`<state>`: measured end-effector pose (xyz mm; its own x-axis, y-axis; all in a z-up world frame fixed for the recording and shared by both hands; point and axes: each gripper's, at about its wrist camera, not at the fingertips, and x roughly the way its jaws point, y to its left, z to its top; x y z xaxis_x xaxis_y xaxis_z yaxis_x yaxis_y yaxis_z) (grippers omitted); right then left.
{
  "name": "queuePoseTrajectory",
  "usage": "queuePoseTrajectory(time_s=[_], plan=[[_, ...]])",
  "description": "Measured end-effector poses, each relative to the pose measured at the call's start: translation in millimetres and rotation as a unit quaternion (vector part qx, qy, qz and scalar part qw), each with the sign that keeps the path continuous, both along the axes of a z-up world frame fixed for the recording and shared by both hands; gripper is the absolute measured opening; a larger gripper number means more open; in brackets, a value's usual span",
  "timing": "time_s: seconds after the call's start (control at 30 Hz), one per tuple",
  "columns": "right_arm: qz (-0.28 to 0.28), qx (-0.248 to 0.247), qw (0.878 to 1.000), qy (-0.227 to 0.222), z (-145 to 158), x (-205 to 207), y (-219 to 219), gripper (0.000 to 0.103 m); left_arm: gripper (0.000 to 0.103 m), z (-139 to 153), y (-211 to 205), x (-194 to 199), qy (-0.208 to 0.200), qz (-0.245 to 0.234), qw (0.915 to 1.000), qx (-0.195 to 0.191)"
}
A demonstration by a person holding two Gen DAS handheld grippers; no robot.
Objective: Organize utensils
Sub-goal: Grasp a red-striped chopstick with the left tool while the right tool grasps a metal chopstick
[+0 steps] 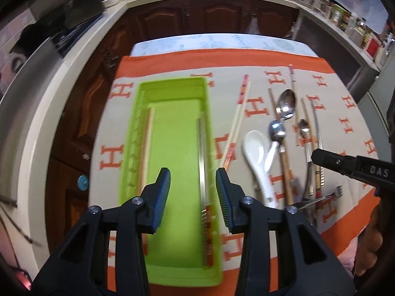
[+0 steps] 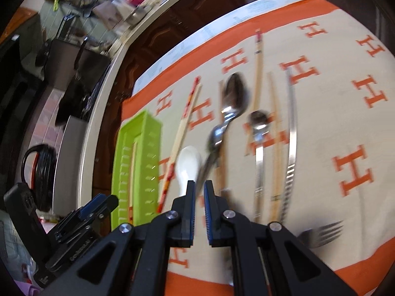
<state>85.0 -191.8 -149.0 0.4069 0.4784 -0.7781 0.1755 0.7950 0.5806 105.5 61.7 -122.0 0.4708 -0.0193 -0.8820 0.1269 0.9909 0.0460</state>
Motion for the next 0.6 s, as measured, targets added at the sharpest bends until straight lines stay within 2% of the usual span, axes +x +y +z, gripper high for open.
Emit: queuePoseTrajectory(time_s=[0.2,0.3,0.37,0.47,0.6], plan=[[-0.026,-0.018,0.999,0.023,-9,8,-42,0.008,0.035,0,-28,30,0.017,-0.037,0.9988,-0.025],[-0.028,-0.029,0.999,0.033,-13,17,-56,0.008,0.035,-5,-40,47,0.034,-0.051,0.9978,-0.024],[-0.023,-0.037,0.998,0.043,-16,24,-60,0.008,0.033,-10,-50,62,0.046,-0.063,0.9968,-0.018],[-0.013,-0.05,0.997,0.059,-26,34,-61,0.008,0.024,-21,-61,85,0.073,-0.07,0.9947,-0.015],[0.0,-0.066,0.994,0.081,-38,44,-57,0.008,0.022,-33,-69,114,0.096,-0.076,0.9923,-0.016]])
